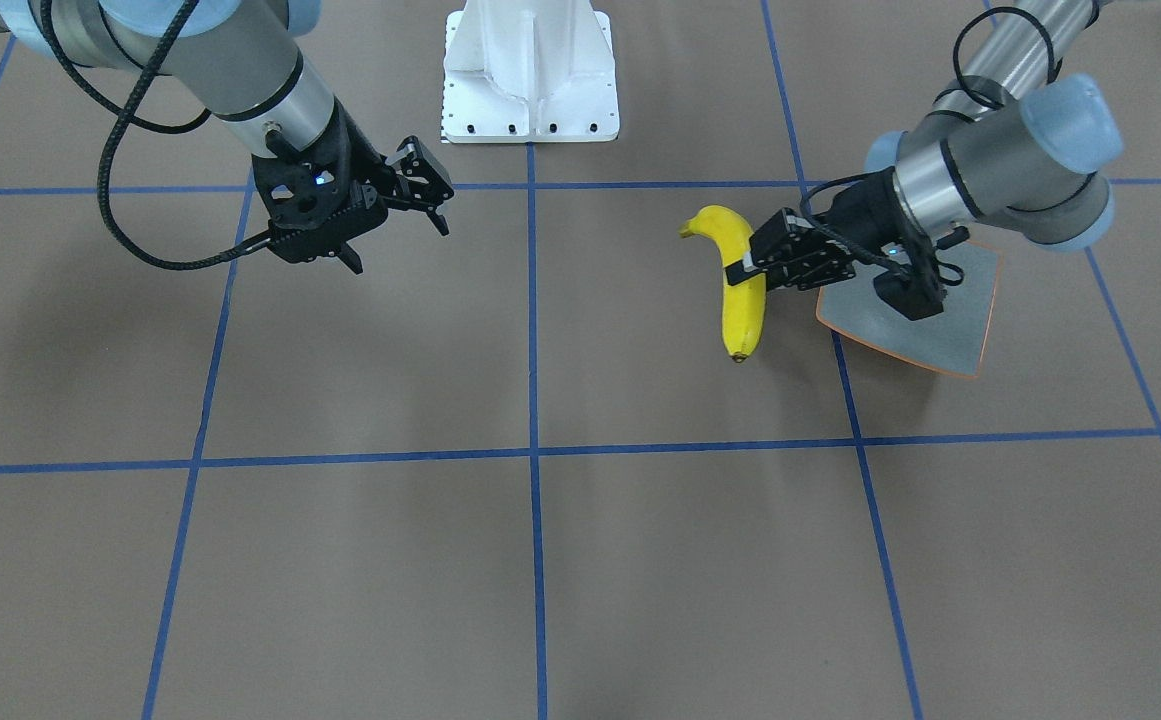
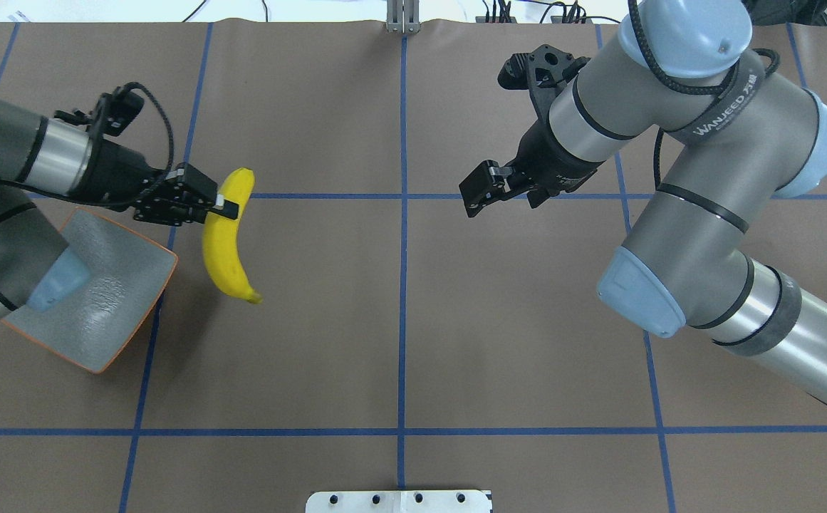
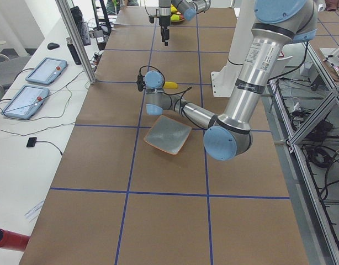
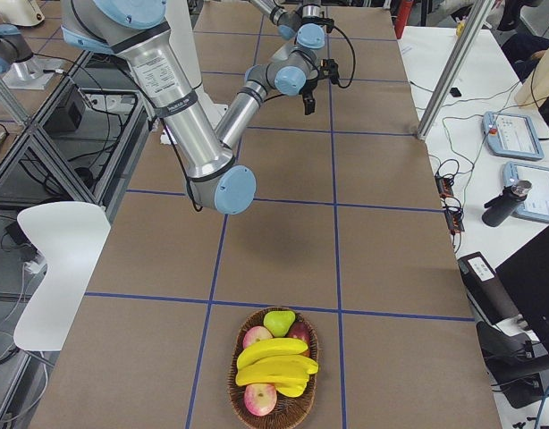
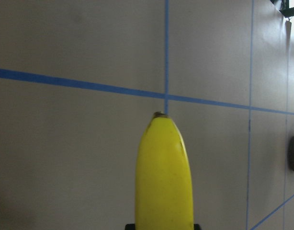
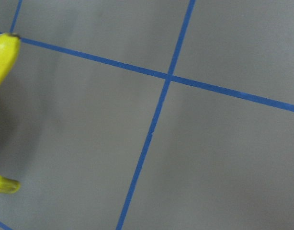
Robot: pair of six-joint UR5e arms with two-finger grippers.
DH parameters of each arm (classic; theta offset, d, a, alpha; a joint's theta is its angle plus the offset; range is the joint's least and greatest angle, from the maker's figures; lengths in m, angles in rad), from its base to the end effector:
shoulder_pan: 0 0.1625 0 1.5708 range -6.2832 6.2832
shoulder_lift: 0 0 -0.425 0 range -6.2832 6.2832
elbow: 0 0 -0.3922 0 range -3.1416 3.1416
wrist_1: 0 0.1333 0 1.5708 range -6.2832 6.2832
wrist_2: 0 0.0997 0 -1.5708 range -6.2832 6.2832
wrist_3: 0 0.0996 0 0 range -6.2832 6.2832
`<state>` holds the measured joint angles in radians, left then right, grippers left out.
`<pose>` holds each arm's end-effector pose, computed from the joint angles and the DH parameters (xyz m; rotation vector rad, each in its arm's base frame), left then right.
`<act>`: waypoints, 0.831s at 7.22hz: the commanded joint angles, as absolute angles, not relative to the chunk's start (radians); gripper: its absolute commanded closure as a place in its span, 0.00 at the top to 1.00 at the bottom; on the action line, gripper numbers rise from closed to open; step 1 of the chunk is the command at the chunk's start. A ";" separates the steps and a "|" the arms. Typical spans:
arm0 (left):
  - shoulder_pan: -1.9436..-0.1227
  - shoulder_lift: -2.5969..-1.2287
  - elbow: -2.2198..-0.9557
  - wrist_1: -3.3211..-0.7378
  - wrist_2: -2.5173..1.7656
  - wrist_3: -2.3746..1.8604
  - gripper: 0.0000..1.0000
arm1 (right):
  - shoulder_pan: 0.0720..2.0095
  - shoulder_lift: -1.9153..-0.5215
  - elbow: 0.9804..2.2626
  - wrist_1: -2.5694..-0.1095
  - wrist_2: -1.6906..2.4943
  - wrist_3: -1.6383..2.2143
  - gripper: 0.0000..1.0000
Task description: Transfer all bananas from basket to plate
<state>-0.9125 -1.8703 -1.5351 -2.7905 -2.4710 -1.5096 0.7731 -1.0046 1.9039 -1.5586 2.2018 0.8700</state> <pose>0.3077 -0.4882 0.3724 0.0024 1.5166 -0.0142 -0.3750 -0.4700 0.1846 0.1572 -1.0441 -0.2219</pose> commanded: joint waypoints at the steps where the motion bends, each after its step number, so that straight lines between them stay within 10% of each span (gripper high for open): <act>1: -1.056 -1.780 -1.429 -2.798 -2.657 -1.314 0.00 | 0.785 -1.048 1.902 -1.555 2.186 0.874 1.00; 6: -1.071 -1.747 -1.327 -2.812 -2.707 -1.247 0.00 | 0.936 -1.160 1.905 -1.560 2.169 0.922 1.00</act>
